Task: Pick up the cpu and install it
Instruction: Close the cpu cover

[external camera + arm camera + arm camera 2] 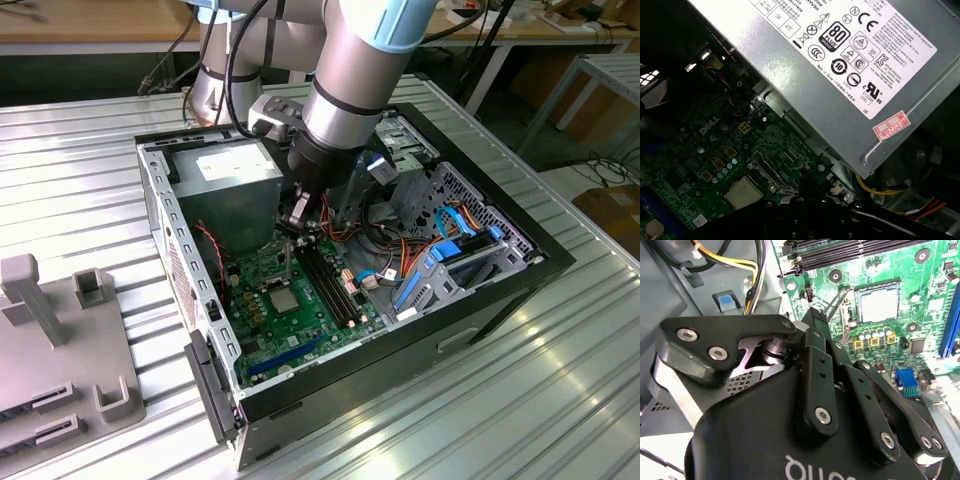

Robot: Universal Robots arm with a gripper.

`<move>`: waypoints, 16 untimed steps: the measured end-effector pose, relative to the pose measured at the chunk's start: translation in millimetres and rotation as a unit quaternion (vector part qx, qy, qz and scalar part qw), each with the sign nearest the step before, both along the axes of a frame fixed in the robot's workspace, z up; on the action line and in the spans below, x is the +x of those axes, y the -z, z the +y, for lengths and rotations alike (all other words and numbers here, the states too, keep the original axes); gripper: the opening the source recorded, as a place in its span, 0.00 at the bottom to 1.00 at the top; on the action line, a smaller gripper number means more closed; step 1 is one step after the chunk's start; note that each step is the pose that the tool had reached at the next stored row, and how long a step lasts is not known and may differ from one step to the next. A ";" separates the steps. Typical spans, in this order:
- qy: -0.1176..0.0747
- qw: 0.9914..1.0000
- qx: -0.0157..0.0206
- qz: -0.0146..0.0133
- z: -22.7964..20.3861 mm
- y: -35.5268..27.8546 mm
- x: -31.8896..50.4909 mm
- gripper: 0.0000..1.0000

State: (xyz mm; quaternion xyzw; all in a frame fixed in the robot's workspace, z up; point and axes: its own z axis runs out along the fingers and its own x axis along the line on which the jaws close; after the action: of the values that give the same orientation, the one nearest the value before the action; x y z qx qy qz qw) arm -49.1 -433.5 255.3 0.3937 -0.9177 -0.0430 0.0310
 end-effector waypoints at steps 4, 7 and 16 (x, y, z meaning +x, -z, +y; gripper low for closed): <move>-0.015 1.000 0.000 0.000 -0.2 -0.1 0.0 0.11; -0.028 1.000 0.000 0.000 -0.3 -0.1 0.0 0.11; -0.045 0.999 0.006 0.000 -0.4 -0.5 0.0 0.11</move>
State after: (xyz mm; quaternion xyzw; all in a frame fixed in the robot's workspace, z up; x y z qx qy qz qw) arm -49.1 -433.9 255.8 0.4344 -0.8990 -0.0474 0.0302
